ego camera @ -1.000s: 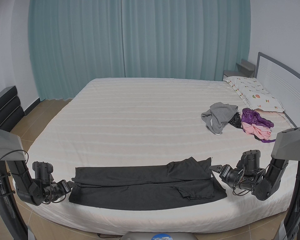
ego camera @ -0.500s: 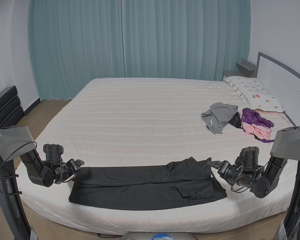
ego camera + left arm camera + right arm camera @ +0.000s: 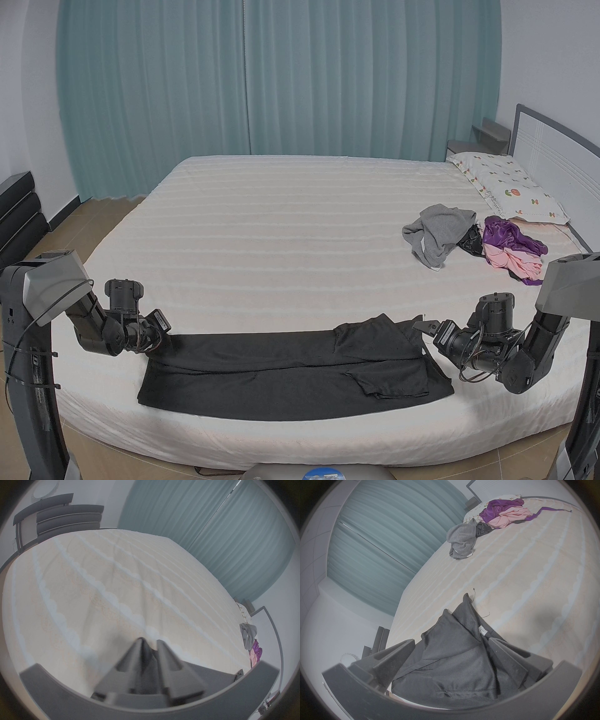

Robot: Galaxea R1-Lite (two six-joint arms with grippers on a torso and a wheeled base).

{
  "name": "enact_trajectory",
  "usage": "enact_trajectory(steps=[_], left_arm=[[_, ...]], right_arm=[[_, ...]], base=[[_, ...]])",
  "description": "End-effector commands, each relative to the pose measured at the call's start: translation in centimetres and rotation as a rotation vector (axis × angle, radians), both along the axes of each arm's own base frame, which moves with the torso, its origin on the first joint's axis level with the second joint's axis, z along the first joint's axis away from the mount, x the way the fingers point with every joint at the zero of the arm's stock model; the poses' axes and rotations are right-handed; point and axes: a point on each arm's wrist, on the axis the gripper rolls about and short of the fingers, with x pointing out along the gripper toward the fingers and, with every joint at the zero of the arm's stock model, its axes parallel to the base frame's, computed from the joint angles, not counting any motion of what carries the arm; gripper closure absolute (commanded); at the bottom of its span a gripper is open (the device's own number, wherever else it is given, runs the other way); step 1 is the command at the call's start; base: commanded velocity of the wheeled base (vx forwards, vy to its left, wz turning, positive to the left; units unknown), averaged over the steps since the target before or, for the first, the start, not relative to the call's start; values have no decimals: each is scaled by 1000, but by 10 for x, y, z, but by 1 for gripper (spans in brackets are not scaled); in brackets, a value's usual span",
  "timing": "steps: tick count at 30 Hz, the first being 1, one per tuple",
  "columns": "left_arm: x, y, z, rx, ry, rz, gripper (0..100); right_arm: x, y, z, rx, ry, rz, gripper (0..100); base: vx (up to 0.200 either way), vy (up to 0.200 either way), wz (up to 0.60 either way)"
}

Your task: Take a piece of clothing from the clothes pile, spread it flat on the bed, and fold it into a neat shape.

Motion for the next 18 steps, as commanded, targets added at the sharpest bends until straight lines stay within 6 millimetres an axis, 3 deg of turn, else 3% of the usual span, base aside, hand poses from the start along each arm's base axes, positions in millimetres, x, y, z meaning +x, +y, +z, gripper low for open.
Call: enact_trajectory(steps=[1, 11, 18], left_arm=[[3, 8, -5, -17, -10, 46, 100], [3, 15, -1, -108, -31, 144, 100], [1, 15, -2, -108, -22, 144, 100]], right_arm=[[5, 2, -6, -1, 6, 3, 0], [22, 2, -3, 7, -40, -6, 0], [51, 10, -9, -18, 9, 28, 0]], base=[[0, 0, 0], [0, 0, 0], [0, 0, 0]])
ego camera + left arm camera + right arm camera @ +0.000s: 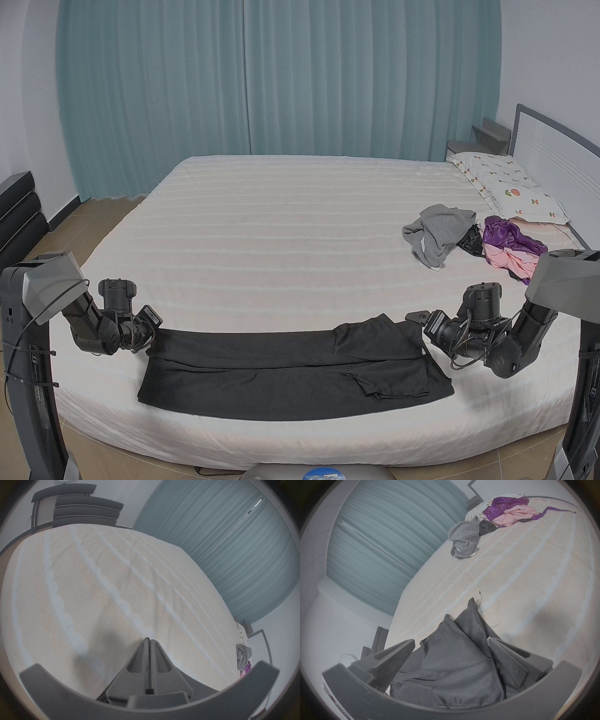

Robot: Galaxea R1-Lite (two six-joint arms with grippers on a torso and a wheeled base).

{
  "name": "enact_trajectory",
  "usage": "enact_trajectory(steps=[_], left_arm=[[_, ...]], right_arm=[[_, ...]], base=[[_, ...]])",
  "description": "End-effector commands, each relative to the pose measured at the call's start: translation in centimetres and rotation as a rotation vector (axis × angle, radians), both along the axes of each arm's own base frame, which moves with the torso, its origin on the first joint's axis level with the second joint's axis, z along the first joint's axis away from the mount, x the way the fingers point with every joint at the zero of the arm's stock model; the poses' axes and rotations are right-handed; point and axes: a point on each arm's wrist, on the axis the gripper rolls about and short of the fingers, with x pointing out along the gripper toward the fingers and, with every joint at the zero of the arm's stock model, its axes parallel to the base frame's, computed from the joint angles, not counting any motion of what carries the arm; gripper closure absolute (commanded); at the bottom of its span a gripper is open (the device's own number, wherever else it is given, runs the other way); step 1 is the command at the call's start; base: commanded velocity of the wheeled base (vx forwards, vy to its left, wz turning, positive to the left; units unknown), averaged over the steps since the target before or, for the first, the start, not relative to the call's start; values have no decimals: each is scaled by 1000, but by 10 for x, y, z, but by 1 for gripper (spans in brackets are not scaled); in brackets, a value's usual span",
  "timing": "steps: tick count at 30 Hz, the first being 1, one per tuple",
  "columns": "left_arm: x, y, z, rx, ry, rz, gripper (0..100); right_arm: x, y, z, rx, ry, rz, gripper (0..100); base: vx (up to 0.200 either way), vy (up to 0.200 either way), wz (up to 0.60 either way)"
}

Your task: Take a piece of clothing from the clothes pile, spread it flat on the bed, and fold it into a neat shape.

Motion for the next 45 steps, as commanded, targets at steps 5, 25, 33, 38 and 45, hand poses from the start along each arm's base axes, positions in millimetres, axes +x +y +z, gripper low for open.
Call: enact_trajectory(steps=[5, 25, 33, 38, 45], left_arm=[[-3, 0, 0, -6, 8, 2, 0], [-4, 1, 3, -12, 4, 1, 0], [-4, 1, 3, -13, 7, 0, 0], [-5, 1, 3, -14, 10, 0, 0], [-5, 1, 3, -14, 12, 0, 0]], right_arm=[[31, 9, -8, -69, 0, 136, 0], [58, 15, -35, -103, 64, 326, 0], [55, 12, -32, -139, 54, 334, 100], [48, 2, -31, -156, 63, 332, 100], [40, -7, -21, -147, 63, 318, 100]], base=[[0, 0, 0], [0, 0, 0], [0, 0, 0], [0, 0, 0], [0, 0, 0]])
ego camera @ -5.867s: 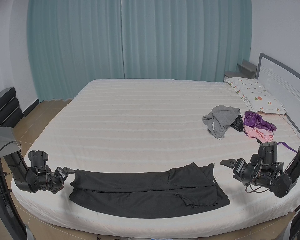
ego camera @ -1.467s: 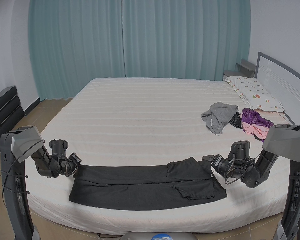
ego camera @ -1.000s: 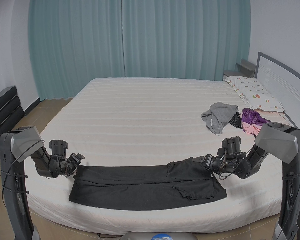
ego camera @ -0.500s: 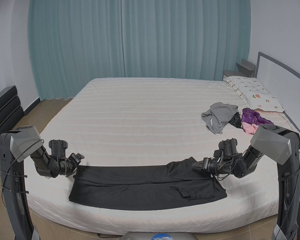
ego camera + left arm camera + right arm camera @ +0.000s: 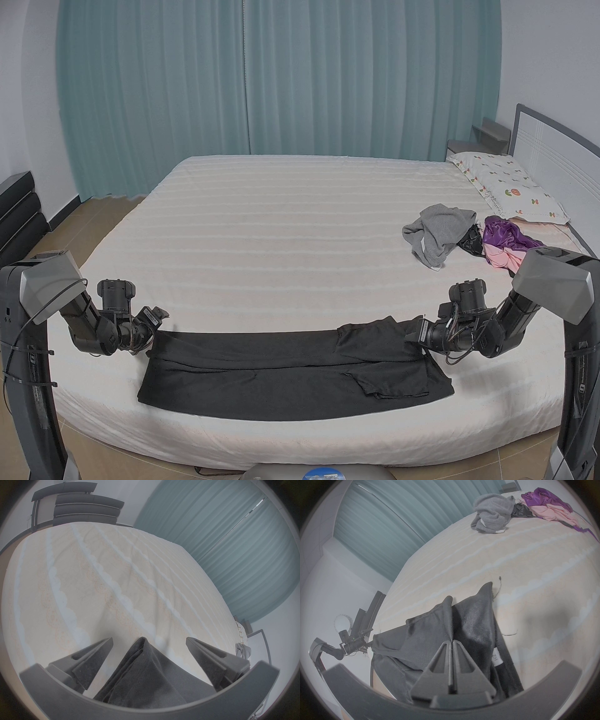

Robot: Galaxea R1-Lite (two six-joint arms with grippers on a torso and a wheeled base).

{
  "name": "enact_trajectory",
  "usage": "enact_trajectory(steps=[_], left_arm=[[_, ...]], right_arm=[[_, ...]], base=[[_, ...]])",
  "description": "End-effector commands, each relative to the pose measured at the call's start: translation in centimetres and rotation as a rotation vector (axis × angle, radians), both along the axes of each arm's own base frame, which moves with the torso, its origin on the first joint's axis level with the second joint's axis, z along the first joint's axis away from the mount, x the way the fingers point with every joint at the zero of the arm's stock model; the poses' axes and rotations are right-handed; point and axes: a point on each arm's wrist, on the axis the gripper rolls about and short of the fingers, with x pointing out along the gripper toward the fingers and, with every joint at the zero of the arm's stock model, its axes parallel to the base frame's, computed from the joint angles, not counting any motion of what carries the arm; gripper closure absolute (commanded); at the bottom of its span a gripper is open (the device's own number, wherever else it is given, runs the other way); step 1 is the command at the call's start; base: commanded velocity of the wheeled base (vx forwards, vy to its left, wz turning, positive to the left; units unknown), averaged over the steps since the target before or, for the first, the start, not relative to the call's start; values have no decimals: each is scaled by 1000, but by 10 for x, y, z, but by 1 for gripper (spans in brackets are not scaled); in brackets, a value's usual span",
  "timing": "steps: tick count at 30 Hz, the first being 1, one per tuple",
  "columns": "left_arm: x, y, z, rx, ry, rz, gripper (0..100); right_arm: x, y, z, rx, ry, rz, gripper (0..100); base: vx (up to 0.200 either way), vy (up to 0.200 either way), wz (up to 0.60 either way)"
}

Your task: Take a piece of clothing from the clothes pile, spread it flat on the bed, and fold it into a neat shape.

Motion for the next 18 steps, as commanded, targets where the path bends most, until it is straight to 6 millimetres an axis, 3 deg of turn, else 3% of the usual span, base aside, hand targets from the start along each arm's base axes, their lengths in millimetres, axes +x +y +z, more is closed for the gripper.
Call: enact_trajectory(steps=[1, 18], left_arm=[[0, 0, 1, 0, -2, 1, 0], [-3, 2, 2, -3, 2, 3, 0]], right_arm=[[-3, -3, 10, 9, -13, -11, 100], [-23, -7, 3, -16, 46, 12, 100]], base=[[0, 0, 0], [0, 0, 0]])
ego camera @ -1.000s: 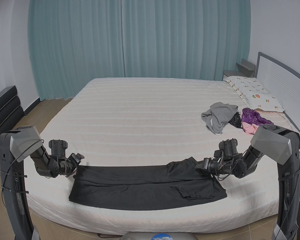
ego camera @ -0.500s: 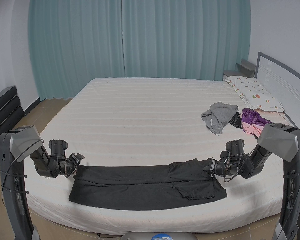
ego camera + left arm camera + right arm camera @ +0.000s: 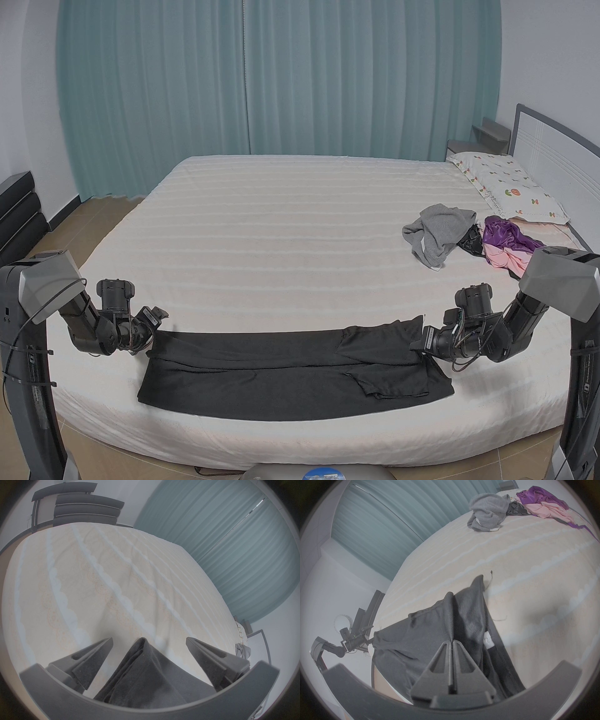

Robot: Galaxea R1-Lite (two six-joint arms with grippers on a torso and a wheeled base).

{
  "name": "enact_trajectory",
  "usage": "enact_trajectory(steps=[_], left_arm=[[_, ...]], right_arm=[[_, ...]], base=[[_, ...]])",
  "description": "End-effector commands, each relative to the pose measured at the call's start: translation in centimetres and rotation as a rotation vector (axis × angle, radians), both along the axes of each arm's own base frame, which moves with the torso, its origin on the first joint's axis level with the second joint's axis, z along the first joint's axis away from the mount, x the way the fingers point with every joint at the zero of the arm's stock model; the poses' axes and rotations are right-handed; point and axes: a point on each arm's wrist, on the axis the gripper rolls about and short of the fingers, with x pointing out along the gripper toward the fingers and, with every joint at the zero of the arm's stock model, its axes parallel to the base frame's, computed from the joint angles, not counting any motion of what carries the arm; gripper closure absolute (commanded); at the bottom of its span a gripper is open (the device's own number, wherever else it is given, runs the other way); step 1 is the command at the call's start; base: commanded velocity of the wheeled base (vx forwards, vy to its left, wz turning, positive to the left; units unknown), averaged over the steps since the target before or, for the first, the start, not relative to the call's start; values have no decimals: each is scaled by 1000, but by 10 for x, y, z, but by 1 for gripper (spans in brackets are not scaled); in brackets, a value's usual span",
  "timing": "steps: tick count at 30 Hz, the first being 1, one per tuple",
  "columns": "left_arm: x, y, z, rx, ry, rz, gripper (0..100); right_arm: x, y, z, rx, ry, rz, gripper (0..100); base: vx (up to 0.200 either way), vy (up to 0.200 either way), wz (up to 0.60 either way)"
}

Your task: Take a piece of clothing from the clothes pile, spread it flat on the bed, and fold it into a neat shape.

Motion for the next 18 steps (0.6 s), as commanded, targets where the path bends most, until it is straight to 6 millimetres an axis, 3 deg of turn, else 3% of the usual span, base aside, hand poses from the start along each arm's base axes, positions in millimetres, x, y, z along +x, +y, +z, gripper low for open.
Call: enact_trajectory(steps=[1, 10, 11, 14, 18], left_arm=[[-2, 1, 1, -2, 1, 2, 0], [-2, 3, 2, -2, 0, 7, 0], [-2, 3, 2, -1, -2, 8, 0], [-2, 5, 3, -2, -2, 10, 0], [-5, 6, 7, -12, -5, 3, 0]], right_arm=[[-6, -1, -1, -15, 9, 14, 100], [-9, -2, -2, -29, 13, 14, 100], [-9, -1, -2, -28, 11, 16, 0], [-9, -1, 0, -23, 6, 12, 0], [-13, -2, 20, 11, -17, -11, 0]], base=[[0, 0, 0], [0, 0, 0], [0, 0, 0], [0, 0, 0], [0, 0, 0]])
